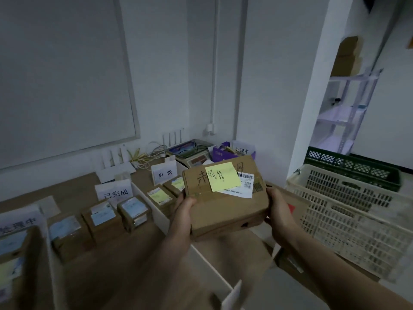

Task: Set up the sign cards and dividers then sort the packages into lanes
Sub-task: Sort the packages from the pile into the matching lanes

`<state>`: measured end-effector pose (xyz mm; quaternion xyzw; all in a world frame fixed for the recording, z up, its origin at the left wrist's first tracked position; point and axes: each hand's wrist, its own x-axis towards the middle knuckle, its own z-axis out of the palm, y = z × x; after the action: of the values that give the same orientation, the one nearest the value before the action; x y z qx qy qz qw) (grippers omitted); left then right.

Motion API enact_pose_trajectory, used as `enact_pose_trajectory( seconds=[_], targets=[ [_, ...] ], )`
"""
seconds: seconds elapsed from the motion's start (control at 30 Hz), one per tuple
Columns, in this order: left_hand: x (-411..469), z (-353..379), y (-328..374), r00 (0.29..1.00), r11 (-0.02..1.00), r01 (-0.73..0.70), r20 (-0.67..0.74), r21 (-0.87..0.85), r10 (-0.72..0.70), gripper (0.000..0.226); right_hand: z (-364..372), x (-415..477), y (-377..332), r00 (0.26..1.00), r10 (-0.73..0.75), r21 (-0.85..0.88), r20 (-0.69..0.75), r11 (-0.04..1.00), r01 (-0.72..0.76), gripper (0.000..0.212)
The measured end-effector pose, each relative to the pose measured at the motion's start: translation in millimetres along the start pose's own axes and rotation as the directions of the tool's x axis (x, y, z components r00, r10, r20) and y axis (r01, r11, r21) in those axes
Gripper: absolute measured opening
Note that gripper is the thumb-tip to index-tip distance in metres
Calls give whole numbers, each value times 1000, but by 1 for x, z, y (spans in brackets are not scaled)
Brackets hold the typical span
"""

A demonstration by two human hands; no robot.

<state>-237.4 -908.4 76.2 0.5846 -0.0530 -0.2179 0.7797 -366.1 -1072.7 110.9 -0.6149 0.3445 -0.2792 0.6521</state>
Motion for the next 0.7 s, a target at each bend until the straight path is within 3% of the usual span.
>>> enact_pose_trajectory(
  seconds=[0.23,0.43,0.57,0.7],
  targets=[
    [23,52,-11,995,1000,-3,-96,3,4,52,-22,83,-7,990,61,-33,129,998,-57,40],
    [68,61,-22,973,994,76,-223,77,-57,48,-2,142,3,972,129,-119,195,987,-107,40],
    [102,59,-25,969,992,73,-245,106,-45,14,20,177,19,965,165,-149,204,979,-136,40],
    [141,52,-41,957,985,149,-264,85,-122,17,42,219,30,949,230,-214,216,959,-184,39]
  ],
)
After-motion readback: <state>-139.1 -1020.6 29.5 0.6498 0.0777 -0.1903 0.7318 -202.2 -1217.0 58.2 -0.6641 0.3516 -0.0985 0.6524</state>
